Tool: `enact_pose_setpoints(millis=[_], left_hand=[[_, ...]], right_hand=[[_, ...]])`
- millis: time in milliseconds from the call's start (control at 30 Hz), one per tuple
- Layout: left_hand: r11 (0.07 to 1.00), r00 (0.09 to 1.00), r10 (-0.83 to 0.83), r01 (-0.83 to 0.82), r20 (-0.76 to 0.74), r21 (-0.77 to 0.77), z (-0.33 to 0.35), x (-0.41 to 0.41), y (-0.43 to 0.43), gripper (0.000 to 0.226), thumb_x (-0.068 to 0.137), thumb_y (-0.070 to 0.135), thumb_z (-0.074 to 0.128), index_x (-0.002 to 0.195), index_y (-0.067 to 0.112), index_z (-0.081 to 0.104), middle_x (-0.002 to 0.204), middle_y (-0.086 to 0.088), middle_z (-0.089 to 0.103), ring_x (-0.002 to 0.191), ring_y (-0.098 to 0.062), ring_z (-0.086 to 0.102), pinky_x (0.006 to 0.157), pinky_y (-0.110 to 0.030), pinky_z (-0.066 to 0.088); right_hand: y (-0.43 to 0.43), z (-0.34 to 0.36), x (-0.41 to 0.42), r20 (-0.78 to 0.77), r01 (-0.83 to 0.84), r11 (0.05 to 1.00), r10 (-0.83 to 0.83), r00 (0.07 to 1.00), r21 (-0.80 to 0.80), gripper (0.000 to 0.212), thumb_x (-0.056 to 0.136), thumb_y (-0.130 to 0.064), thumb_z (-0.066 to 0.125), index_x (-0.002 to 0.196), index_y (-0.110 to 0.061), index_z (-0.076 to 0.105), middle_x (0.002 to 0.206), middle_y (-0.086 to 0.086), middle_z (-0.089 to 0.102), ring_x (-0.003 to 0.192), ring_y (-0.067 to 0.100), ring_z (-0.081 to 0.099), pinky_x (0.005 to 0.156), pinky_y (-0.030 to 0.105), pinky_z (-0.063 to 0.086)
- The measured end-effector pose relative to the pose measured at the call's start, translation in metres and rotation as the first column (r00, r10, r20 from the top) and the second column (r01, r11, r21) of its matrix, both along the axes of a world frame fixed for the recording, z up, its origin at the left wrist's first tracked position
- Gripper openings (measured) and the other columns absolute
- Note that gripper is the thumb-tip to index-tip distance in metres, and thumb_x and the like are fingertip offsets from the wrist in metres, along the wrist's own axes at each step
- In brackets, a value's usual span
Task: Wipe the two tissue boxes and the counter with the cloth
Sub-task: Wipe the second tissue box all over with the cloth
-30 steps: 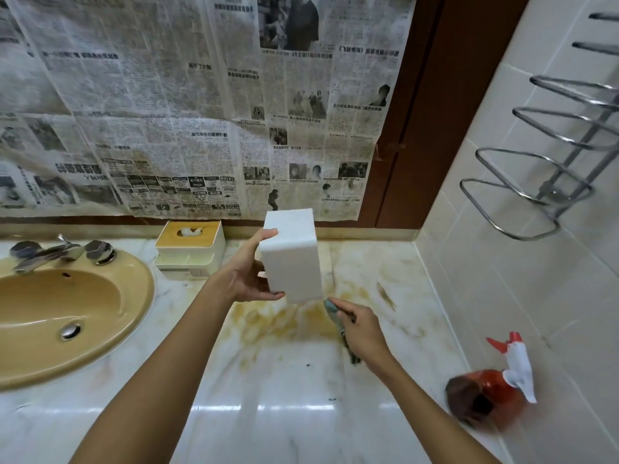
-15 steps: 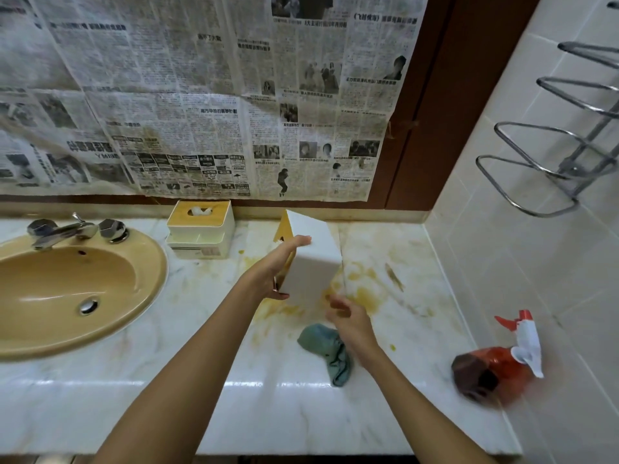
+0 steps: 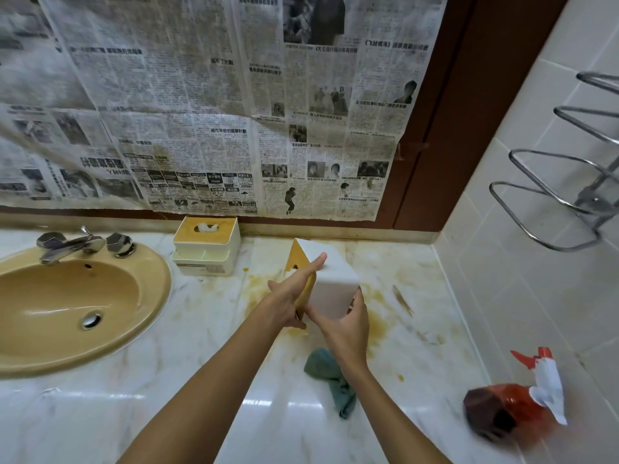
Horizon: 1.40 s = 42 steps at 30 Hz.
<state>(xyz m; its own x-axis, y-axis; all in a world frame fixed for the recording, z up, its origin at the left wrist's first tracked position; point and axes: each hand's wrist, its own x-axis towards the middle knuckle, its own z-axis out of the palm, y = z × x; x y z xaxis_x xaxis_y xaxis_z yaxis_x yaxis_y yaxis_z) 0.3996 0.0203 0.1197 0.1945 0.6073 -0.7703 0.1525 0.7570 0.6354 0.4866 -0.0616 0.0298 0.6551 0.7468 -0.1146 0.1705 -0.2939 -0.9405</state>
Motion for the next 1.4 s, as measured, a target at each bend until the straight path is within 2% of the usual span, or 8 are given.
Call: enact_pose_setpoints(millis=[233,333,500,667,800,933,1200,1400], left_hand=[[0.994,0.994,0.108,-0.108,-0.004,-0.002,-0.004,0.009,0.015,0.166,0.046,0.073,0.093,0.162,0.026,-0.017,0.170,-0.008,0.018,0.146,-0.049,0.037,0.111,-0.075,0.033],[0.999,0.997,-0.023,0.027,0.077,-0.043,-0.003,0.001,0.024,0.172,0.029,0.091,0.082,0.165,0.031,-0.004,0.163,-0.022,0.033,0.143,-0.050,0.040,0.110,-0.082,0.024],[0.984,0.994,0.100,-0.106,0.043,0.144,-0.016,-0.041,0.047,0.099,0.086,0.085,0.049,0.165,0.033,0.020,0.171,-0.010,0.021,0.152,-0.040,0.028,0.118,-0.067,0.023],[0.943,0.993,0.074,-0.041,-0.087,0.329,-0.046,-0.076,0.076,0.042,0.108,0.046,0.046,0.121,0.015,0.072,0.136,-0.007,0.067,0.120,-0.027,0.062,0.098,-0.039,0.047],[0.925,0.992,0.057,-0.009,-0.114,0.381,-0.039,-0.081,0.083,0.033,0.106,0.034,0.053,0.106,0.010,0.076,0.110,-0.005,0.078,0.098,-0.023,0.070,0.091,-0.032,0.053],[0.919,0.991,0.111,-0.073,-0.077,0.388,-0.030,-0.094,0.092,0.035,0.105,0.033,0.055,0.107,0.005,0.076,0.099,-0.004,0.076,0.086,-0.019,0.067,0.080,-0.027,0.052],[0.931,0.998,0.010,0.014,-0.064,0.366,-0.048,-0.124,0.121,0.038,0.096,0.051,0.065,0.111,0.019,0.080,0.108,0.007,0.080,0.111,-0.018,0.071,0.099,-0.036,0.054],[0.977,0.974,-0.040,-0.009,0.225,0.214,-0.068,-0.126,0.121,0.039,0.093,0.050,0.070,0.127,0.031,0.071,0.127,-0.002,0.074,0.118,-0.026,0.070,0.107,-0.042,0.053]], right_hand=[[0.019,0.010,0.006,0.103,0.031,0.994,-0.020,0.995,-0.106,0.128,0.037,-0.087,0.078,0.146,-0.036,0.034,0.127,-0.014,0.058,0.115,0.014,0.058,0.090,0.041,0.058],[0.030,0.017,0.021,0.036,0.064,0.991,-0.060,0.998,-0.118,0.106,0.046,-0.074,0.083,0.135,-0.030,0.048,0.118,-0.008,0.065,0.104,0.018,0.064,0.084,0.037,0.059],[0.045,0.017,0.064,-0.251,-0.007,0.989,-0.030,0.968,-0.145,0.063,0.056,-0.053,0.083,0.111,-0.024,0.066,0.103,-0.004,0.072,0.091,0.020,0.070,0.081,0.043,0.061],[0.065,0.019,0.083,-0.488,-0.167,0.972,0.067,0.870,-0.164,0.041,0.079,-0.043,0.079,0.107,-0.015,0.068,0.100,0.012,0.076,0.088,0.032,0.073,0.083,0.049,0.061],[0.087,0.020,0.080,-0.594,-0.259,0.957,0.135,0.793,-0.129,0.055,0.078,-0.043,0.076,0.118,-0.007,0.067,0.077,0.007,0.076,0.062,0.020,0.068,0.067,0.036,0.054],[0.113,0.021,0.070,-0.628,-0.342,0.934,0.204,0.751,-0.106,0.078,0.059,-0.051,0.076,0.122,-0.009,0.066,0.075,0.004,0.073,0.065,0.020,0.065,0.072,0.035,0.053],[0.141,0.010,0.064,-0.644,-0.378,0.920,0.225,0.731,-0.107,0.083,0.049,-0.057,0.075,0.119,-0.014,0.070,0.099,0.010,0.073,0.084,0.026,0.063,0.078,0.038,0.051],[0.143,0.011,0.064,-0.690,-0.383,0.919,0.217,0.691,-0.096,0.078,0.054,-0.053,0.076,0.119,-0.010,0.070,0.088,0.007,0.074,0.086,0.027,0.062,0.079,0.039,0.051]])
